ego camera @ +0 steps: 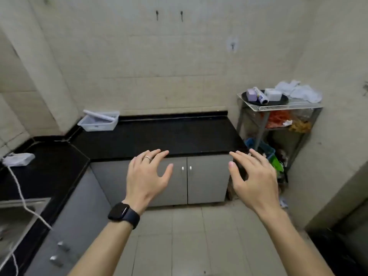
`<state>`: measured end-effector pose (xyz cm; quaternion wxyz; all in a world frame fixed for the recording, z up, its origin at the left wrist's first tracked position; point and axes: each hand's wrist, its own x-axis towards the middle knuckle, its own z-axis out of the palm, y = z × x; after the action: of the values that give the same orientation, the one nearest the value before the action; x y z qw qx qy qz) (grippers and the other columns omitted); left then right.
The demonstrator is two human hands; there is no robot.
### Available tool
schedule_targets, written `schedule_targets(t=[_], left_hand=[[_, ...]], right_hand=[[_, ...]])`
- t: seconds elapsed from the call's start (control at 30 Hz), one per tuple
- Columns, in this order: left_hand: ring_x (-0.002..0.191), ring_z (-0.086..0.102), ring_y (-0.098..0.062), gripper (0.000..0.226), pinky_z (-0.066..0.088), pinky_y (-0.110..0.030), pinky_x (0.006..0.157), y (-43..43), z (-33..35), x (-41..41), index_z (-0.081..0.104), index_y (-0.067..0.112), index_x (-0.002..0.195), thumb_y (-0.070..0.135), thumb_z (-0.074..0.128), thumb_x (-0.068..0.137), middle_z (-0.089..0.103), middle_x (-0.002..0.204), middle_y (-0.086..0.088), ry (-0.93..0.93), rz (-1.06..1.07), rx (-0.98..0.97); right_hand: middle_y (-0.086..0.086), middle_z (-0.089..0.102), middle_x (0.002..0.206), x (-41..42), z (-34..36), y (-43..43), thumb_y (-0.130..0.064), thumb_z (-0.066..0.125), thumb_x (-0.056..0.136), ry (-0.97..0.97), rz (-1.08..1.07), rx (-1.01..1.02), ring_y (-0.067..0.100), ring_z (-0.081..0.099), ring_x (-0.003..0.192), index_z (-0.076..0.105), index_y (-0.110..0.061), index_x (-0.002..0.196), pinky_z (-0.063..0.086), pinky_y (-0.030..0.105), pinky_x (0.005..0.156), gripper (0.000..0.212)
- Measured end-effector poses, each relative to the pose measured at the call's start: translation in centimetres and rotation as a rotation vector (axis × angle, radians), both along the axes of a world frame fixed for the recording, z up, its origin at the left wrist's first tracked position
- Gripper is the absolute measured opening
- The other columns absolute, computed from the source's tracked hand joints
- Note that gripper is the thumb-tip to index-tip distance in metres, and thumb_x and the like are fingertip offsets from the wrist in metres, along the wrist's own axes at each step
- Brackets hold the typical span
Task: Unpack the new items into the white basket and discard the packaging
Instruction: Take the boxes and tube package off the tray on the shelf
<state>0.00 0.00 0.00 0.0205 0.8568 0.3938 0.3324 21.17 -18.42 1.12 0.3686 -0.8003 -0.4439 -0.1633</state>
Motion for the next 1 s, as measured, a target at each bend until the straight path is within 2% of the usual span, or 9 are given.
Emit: schedule_targets(t=[0.17,0.33,0.53,0.73,1.0], left_hand=[[0.122,0.052,-0.019,0.045,0.039,-0.04,0.104,4.1,-4.5,5.4,0.064,0.033,0.123,0.055,0.048,0.087,0.064,0.126,0.008,0.088,-0.081,-0.109],[0.125,0.049,-0.015,0.042,0.036,-0.038,0.106,7.6,-8.6,11.1,0.06,0.037,0.126,0.055,0.049,0.091,0.06,0.13,0.012,0.188,-0.214,-0.199],[0.131,0.043,-0.015,0.046,0.03,-0.041,0.112,10.9,-11.1,19.3,0.055,0.039,0.131,0.06,0.039,0.094,0.057,0.136,0.013,0.348,-0.329,-0.239],[0.129,0.045,-0.015,0.046,0.029,-0.041,0.112,14.2,-12.9,30.2,0.058,0.039,0.129,0.06,0.038,0.093,0.057,0.135,0.013,0.405,-0.406,-0.23],[0.131,0.044,-0.018,0.044,0.031,-0.043,0.112,18.7,-11.7,46.4,0.057,0.039,0.13,0.057,0.039,0.093,0.057,0.137,0.012,0.41,-0.327,-0.222]], right_hand=[[-0.014,0.065,0.132,3.6,-4.8,2.1,-0.05,0.046,0.092,0.103,-0.105,-0.169,0.015,0.043,0.139,0.067,-0.036,0.126,0.037,0.046,0.112,0.042],[-0.014,0.065,0.133,7.2,-8.4,3.7,-0.043,0.058,0.095,0.158,-0.214,-0.267,0.016,0.044,0.139,0.067,-0.037,0.126,0.037,0.047,0.112,0.033],[-0.014,0.067,0.128,12.8,-11.2,6.0,-0.05,0.048,0.092,0.233,-0.316,-0.27,0.016,0.048,0.136,0.07,-0.036,0.121,0.04,0.047,0.11,0.039],[-0.016,0.066,0.13,22.4,-14.2,8.7,-0.051,0.045,0.093,0.28,-0.351,-0.294,0.016,0.047,0.136,0.07,-0.038,0.122,0.04,0.045,0.111,0.04],[-0.018,0.06,0.138,38.8,-13.8,13.3,-0.054,0.038,0.094,0.339,-0.256,-0.359,0.013,0.041,0.14,0.063,-0.04,0.13,0.034,0.045,0.116,0.047]])
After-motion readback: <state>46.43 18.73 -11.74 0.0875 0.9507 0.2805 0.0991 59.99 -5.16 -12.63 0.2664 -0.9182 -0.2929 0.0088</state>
